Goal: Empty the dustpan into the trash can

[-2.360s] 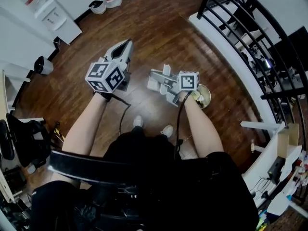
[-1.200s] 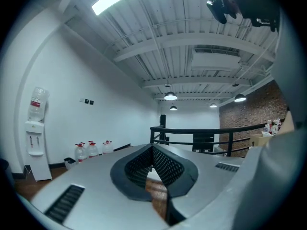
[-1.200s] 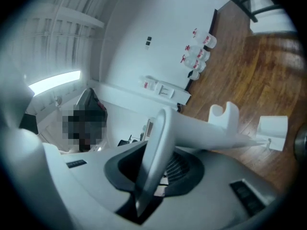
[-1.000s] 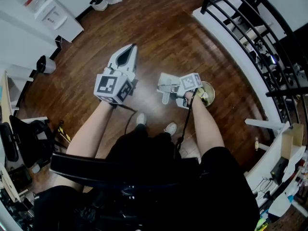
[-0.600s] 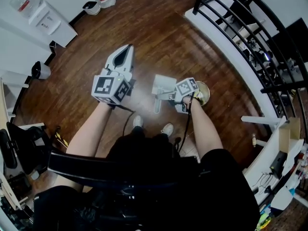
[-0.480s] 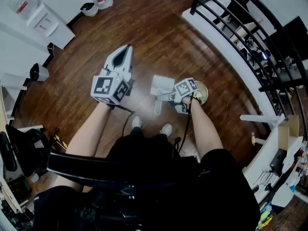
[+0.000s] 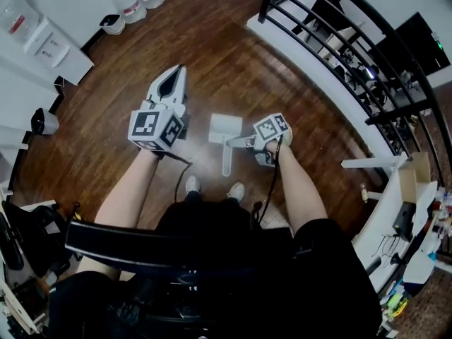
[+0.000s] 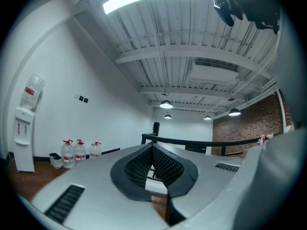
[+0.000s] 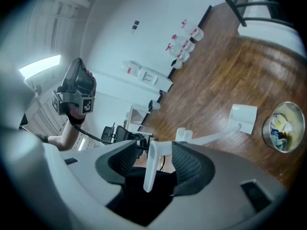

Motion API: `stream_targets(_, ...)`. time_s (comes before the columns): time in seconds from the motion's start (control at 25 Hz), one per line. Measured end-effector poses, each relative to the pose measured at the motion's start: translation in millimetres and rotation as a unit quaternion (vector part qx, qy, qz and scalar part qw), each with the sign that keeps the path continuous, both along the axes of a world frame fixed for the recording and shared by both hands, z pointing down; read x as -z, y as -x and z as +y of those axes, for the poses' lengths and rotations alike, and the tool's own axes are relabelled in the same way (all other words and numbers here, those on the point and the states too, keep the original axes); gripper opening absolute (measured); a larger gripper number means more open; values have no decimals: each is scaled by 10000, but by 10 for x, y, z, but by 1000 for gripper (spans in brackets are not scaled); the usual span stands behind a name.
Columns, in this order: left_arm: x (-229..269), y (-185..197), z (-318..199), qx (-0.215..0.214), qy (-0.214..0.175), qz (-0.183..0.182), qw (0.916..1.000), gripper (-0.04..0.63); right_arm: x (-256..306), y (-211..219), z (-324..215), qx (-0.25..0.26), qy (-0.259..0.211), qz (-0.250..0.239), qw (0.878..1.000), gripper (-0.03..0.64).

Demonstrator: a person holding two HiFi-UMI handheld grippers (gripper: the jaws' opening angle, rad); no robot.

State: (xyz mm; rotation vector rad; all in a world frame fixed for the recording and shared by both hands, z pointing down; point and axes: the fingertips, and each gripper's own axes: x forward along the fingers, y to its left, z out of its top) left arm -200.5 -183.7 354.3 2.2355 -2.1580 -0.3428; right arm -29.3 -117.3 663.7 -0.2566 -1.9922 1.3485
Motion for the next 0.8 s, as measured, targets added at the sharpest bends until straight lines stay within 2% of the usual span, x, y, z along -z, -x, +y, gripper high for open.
stream_targets(0.16, 43, -39, -43, -113, -90, 37, 9999, -6, 179, -51, -187, -212, -351, -45, 9992, 236)
stream_targets(0.28, 80, -70, -70, -170, -133, 52, 9998, -6, 370, -57, -385, -466, -823, -156, 9954, 236)
stream_targets(0.4, 103, -103, -74, -253, -183, 80, 9995, -6, 578, -34, -617, -783, -1480, -268, 9855, 233)
stream_targets(0.48, 132, -117, -67, -330, -239, 108, 9991, -6, 785, -1, -777, -1081, -1940, -428, 9741, 220)
stream_targets(0.56, 165, -124, -61, -377, -282, 85, 9989, -6, 1076, 46, -929, -1505, -2427, -684, 9559, 206)
stream_targets(0.6, 182, -123, -58, -377, -301, 59, 9988, -6, 1225, 67, -1004, -1738, -2704, -800, 9435, 179)
stream_targets(0.68, 217, -115, -53, -348, -344, -12, 9988, -6, 1486, 94, -1137, -2207, -3283, -965, 9133, 162)
stream_targets(0.76, 243, -132, -55, -341, -379, -85, 9987, -6, 1786, 136, -1186, -2601, -3785, -1213, 8800, 104)
stream_targets(0.8, 252, -159, -60, -362, -392, -120, 9985, -6, 1945, 159, -1179, -2752, -4020, -1355, 8627, 104)
